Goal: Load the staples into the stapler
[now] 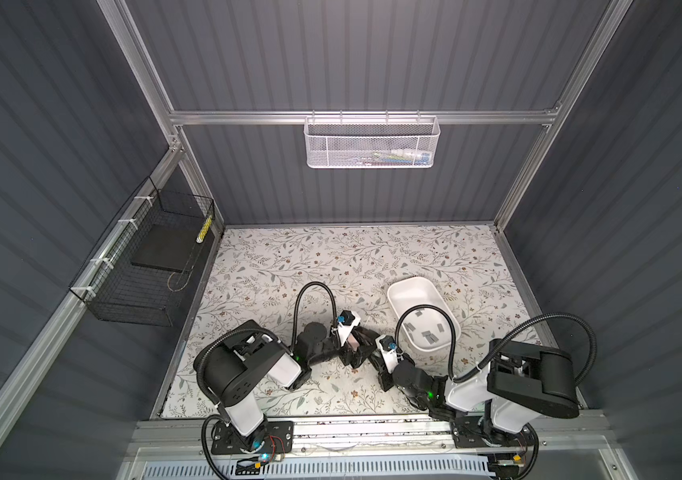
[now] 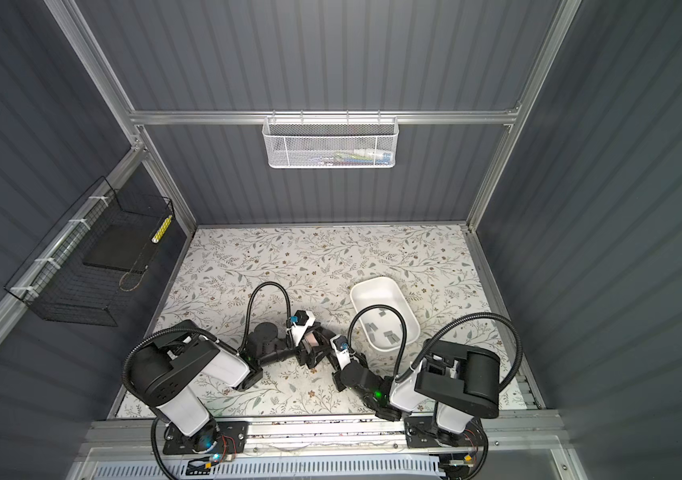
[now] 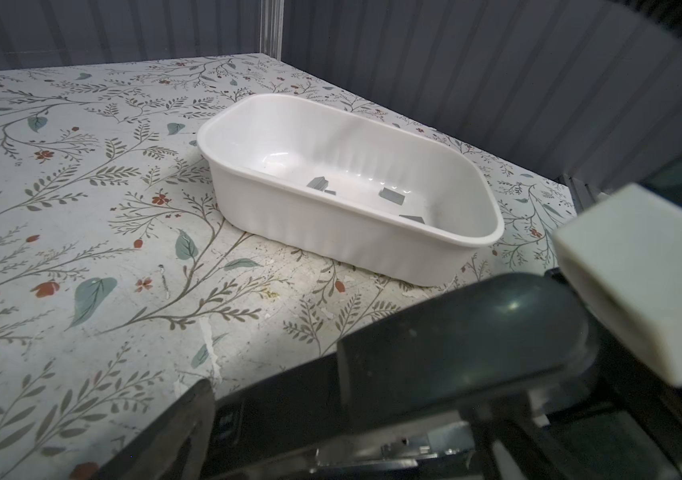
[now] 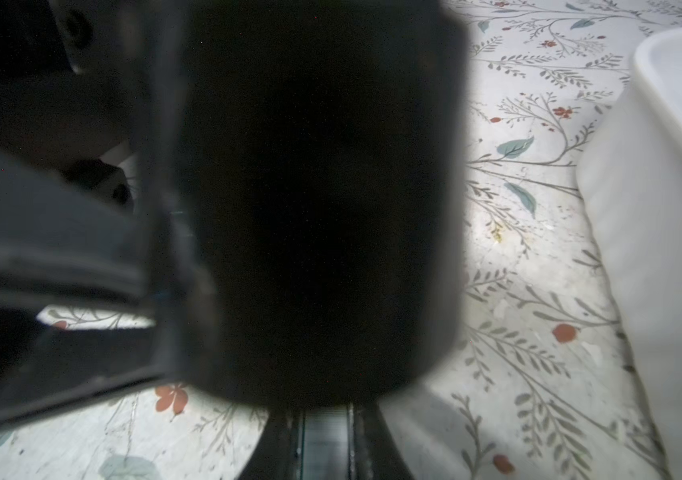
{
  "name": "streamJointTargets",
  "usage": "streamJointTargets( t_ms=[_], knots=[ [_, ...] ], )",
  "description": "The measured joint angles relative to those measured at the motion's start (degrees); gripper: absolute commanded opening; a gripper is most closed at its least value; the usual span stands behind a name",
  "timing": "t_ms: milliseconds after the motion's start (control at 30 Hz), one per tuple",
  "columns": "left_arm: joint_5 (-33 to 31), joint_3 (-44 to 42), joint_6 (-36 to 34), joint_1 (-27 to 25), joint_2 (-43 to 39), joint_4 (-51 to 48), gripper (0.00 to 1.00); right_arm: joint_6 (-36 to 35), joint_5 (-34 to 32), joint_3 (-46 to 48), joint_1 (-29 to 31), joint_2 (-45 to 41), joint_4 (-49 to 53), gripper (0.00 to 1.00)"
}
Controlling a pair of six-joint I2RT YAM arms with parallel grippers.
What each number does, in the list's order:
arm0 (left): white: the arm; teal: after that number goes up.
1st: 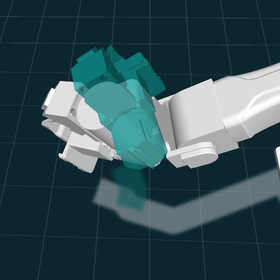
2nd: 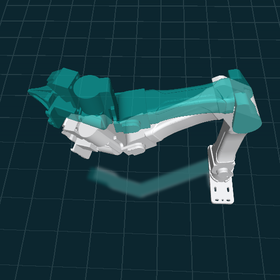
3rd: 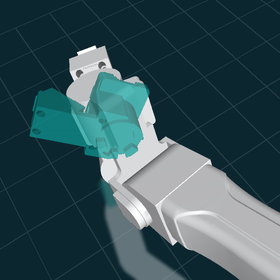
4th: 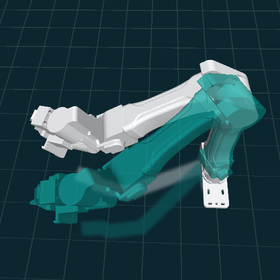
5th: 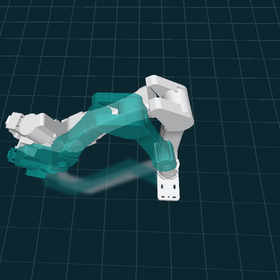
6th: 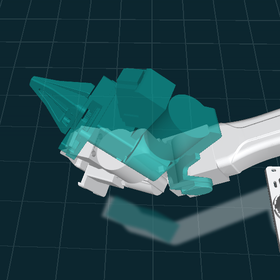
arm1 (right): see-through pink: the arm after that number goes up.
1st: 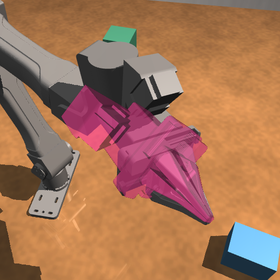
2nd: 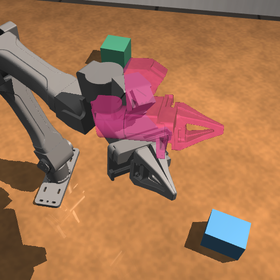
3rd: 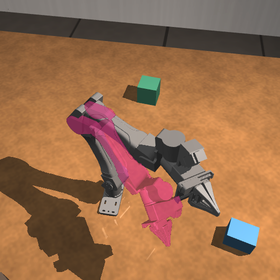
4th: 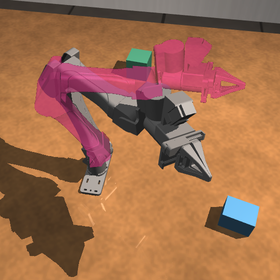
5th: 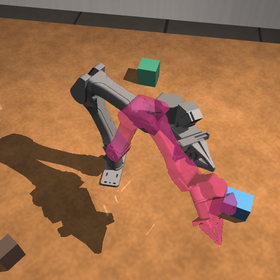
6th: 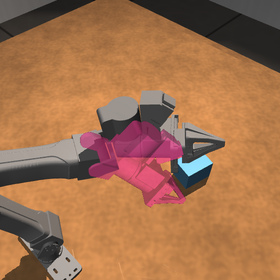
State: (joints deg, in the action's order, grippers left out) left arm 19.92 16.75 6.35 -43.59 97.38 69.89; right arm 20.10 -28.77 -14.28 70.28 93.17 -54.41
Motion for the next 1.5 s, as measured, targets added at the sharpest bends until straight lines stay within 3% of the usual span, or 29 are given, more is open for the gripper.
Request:
streamJointTargets(
  t_ms=[200, 600, 767, 1300, 1400, 1500],
  knots=[
    [0.2, -2.0, 0.0, 0.0, -2.1, -0.4, 0.99, 0.2, -0.1, 0.0, 0.0, 0.4, -0.3, 0.03],
    [-1.9, -3.3, 0.5, 0.0, -14.4, -5.0, 0.99, 0.5, -0.6, -0.2, 0.0, 2.0, -1.2, 0.08],
    [-4.8, -3.3, 1.2, 0.0, -17.5, -8.7, 0.99, 0.8, -0.6, -0.2, 0.0, 1.6, -0.6, 0.28],
    [-15.1, -3.0, 5.5, 0.0, -26.6, -21.4, 0.99, 2.1, -1.7, -0.3, 0.7, -10.8, 9.7, 0.66],
    [-16.0, -3.0, 6.0, 0.0, -28.3, -23.1, 0.98, 2.2, -1.7, -0.4, 0.8, -15.1, 13.0, 0.67],
    [-17.0, -3.0, 6.6, 0.0, -29.6, -24.5, 0.94, 2.1, -1.7, -1.0, 0.9, -19.1, 16.7, 0.57]
  ],
)
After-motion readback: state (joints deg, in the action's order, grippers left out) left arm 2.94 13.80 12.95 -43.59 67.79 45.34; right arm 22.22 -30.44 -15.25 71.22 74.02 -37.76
